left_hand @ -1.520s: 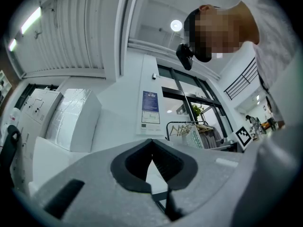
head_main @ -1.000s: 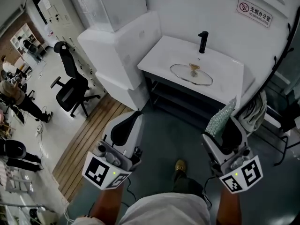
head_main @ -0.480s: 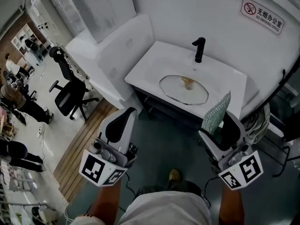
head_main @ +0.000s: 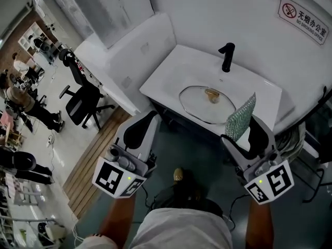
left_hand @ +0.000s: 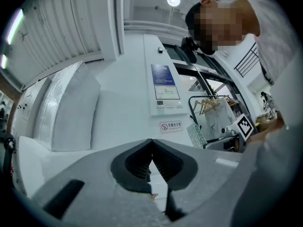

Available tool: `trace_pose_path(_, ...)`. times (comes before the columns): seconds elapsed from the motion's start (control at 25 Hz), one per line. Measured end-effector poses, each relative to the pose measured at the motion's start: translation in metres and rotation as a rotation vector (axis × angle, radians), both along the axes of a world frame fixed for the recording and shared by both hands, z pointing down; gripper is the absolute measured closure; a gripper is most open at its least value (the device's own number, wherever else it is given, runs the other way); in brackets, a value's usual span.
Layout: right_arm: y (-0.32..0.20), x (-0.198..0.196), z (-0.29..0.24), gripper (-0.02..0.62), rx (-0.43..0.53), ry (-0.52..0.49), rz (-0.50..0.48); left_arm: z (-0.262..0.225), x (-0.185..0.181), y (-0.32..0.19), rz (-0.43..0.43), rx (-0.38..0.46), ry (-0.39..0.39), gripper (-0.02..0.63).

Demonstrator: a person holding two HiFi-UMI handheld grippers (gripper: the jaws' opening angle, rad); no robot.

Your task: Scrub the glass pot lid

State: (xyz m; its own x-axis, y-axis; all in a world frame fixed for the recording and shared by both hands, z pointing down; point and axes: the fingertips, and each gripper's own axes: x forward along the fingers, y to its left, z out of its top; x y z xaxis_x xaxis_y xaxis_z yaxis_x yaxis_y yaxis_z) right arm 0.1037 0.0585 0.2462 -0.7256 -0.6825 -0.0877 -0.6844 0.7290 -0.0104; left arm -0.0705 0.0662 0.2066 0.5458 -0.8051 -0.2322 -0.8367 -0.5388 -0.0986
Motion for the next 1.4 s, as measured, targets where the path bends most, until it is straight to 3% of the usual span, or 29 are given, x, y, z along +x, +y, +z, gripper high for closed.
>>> trace_pose_path(0.32, -0.046, -0.008, 0.002, 0.258, 0.006, 0.037, 0.031, 0.006, 0.001, -0.057, 0.032, -0.004, -0.005, 0.594)
trace_pose_path(0.88, -0.150, -0.058, 0.015, 0.258, -0.029, 0.159, 0.089, 0.044, -0.035, -0.179, 0.108, -0.106, -0.087, 0.594)
trace_pose_path(1.2, -0.194, -0.075, 0.046, 0.258, -0.113, 0.257, 0.125, 0.094, -0.032, -0.231, 0.190, -0.248, -0.152, 0.594)
trace_pose_path(1.4, -0.214, -0.080, 0.059, 0.258, -0.187, 0.342, 0.089, 0.123, -0.025, -0.257, 0.209, -0.382, -0.180, 0.592)
